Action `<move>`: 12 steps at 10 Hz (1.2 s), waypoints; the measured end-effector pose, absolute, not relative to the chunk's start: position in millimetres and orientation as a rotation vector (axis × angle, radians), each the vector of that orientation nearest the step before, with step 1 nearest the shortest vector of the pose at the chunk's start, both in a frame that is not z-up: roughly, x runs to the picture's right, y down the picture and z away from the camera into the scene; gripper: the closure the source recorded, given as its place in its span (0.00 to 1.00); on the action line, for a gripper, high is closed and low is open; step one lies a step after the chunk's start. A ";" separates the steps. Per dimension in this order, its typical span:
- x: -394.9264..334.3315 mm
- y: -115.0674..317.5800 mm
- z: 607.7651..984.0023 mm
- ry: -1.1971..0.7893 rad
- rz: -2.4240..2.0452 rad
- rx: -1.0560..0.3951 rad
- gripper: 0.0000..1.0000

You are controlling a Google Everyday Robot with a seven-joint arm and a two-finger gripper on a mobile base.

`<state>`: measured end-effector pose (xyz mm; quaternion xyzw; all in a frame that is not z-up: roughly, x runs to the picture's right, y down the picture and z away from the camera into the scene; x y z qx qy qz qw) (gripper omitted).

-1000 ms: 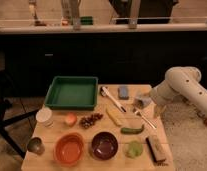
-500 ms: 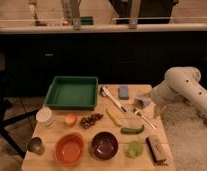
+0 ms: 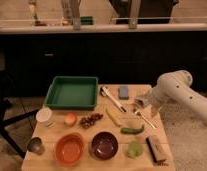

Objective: Place towel in metal cup

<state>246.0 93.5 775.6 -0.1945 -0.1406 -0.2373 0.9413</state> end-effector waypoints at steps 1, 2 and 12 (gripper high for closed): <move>247.7 95.0 783.1 -0.279 -0.488 -0.393 0.20; 245.4 94.2 794.3 -0.278 -0.493 -0.389 0.20; 267.3 84.1 859.2 -0.346 -0.459 -0.406 0.20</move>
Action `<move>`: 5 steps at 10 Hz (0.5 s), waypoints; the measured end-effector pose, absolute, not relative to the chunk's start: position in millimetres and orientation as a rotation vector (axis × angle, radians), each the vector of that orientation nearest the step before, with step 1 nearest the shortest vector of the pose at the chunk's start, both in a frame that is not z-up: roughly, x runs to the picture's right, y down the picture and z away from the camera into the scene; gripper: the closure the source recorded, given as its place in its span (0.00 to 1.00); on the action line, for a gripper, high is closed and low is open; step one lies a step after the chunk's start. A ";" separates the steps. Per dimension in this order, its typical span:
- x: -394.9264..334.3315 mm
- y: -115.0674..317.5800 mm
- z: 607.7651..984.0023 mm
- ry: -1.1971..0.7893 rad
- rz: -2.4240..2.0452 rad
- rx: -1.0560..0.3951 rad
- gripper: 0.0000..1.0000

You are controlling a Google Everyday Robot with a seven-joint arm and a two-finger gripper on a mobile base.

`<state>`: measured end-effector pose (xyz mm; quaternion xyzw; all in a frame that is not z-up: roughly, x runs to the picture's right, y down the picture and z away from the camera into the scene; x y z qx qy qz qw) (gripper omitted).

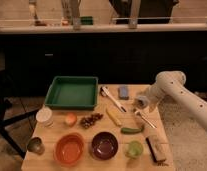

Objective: Place towel in metal cup

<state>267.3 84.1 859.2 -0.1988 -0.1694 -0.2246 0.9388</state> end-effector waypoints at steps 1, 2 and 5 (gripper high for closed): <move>270.3 85.8 865.0 -0.355 -0.449 -0.415 0.20; 270.5 87.1 871.5 -0.363 -0.445 -0.424 0.20; 268.8 84.0 886.2 -0.372 -0.439 -0.431 0.20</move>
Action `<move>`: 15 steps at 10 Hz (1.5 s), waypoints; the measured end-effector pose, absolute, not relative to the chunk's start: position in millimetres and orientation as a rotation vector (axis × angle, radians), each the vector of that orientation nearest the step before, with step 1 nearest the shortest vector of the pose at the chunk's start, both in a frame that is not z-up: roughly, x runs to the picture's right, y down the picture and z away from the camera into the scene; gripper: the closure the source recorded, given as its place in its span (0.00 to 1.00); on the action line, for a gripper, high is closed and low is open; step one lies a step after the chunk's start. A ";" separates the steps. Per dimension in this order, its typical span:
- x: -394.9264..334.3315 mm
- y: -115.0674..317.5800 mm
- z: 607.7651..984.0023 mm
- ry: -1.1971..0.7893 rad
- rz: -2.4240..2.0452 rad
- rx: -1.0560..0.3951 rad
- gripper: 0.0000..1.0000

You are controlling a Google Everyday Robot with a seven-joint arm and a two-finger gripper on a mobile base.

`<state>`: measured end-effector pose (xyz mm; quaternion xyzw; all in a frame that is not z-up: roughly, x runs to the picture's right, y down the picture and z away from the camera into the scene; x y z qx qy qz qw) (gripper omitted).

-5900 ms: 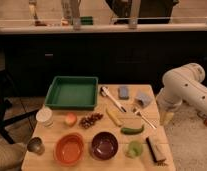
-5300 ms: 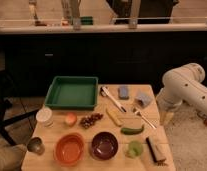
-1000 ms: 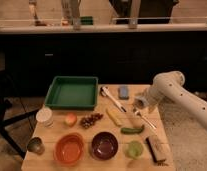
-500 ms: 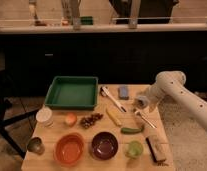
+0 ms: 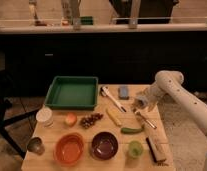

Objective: Place towel in metal cup

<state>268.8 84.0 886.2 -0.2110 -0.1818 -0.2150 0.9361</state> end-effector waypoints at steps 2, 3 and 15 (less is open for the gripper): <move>268.8 80.9 893.3 -0.374 -0.431 -0.423 0.20; 268.8 79.3 896.5 -0.372 -0.428 -0.413 0.20; 287.5 78.8 932.5 -0.351 -0.340 -0.353 0.20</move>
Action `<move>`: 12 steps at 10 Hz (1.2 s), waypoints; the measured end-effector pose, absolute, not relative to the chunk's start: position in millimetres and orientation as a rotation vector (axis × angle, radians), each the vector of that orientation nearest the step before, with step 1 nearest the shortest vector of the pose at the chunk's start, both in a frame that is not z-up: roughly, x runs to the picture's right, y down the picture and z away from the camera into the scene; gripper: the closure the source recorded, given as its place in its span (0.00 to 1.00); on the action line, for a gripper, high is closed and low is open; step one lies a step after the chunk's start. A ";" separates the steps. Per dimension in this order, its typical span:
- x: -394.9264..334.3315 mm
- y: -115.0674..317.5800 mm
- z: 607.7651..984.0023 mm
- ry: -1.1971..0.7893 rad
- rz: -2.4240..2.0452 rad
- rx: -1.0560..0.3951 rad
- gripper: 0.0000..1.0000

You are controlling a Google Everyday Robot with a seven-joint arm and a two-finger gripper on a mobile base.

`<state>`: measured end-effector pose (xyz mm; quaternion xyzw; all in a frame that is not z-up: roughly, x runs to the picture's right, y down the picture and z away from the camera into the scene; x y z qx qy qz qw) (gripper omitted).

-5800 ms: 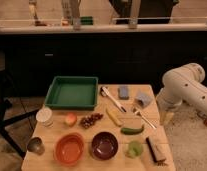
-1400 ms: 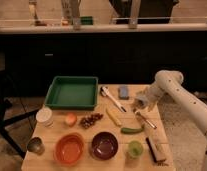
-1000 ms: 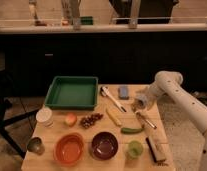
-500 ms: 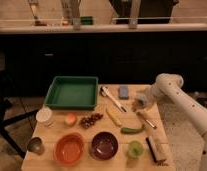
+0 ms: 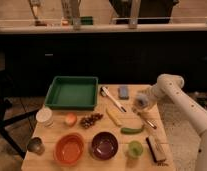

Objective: Place towel in metal cup

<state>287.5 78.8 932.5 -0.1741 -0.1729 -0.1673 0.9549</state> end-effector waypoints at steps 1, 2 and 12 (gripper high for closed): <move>287.9 78.1 935.4 -0.352 -0.336 -0.356 0.20; 287.7 78.0 937.8 -0.354 -0.335 -0.361 0.20; 286.3 82.4 946.3 -0.384 -0.345 -0.406 0.90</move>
